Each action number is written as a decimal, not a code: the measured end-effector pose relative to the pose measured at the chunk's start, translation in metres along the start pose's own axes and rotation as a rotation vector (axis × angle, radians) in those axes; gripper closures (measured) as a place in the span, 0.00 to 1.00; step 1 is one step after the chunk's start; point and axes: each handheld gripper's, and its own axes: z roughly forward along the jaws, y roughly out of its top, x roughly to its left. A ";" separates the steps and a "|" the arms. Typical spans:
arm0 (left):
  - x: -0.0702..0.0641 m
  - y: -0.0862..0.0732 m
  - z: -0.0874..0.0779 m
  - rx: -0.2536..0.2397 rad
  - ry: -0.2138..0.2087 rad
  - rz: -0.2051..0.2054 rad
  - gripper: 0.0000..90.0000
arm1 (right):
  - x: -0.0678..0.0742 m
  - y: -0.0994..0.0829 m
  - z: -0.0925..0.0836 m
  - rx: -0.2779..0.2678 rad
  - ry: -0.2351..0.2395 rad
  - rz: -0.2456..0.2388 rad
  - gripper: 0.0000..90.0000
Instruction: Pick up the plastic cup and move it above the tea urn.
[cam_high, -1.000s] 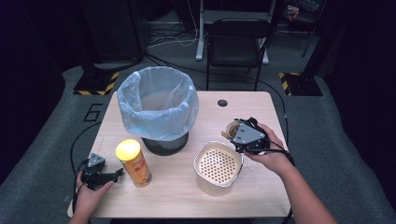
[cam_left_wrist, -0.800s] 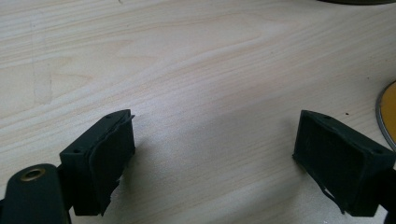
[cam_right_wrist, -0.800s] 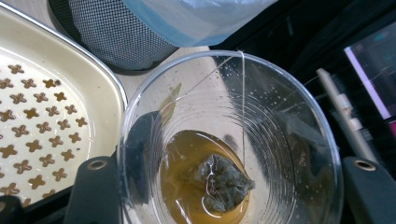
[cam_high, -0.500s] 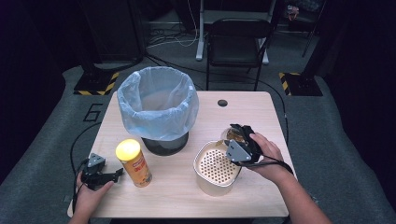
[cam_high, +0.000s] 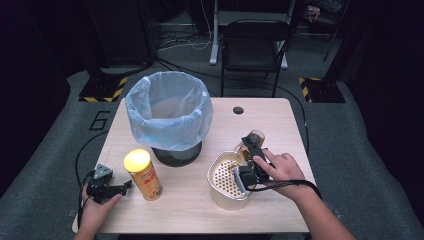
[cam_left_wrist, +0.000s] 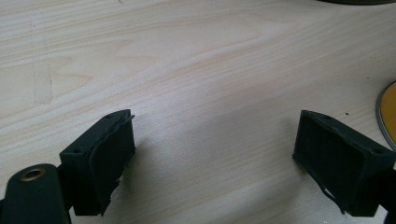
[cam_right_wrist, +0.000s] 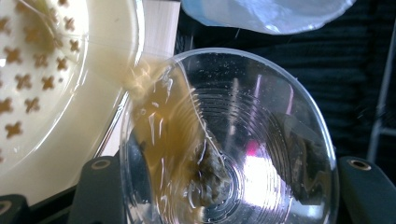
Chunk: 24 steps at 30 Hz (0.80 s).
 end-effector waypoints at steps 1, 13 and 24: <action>0.000 0.000 0.000 0.000 0.000 0.000 0.13 | 0.002 0.001 0.000 0.005 -0.003 -0.015 0.41; 0.000 0.000 0.000 0.000 0.000 0.000 0.13 | 0.014 0.018 -0.009 0.034 -0.190 -0.462 0.41; 0.000 0.000 0.000 0.000 0.000 0.000 0.13 | 0.015 0.020 -0.012 0.101 -0.276 -0.552 0.40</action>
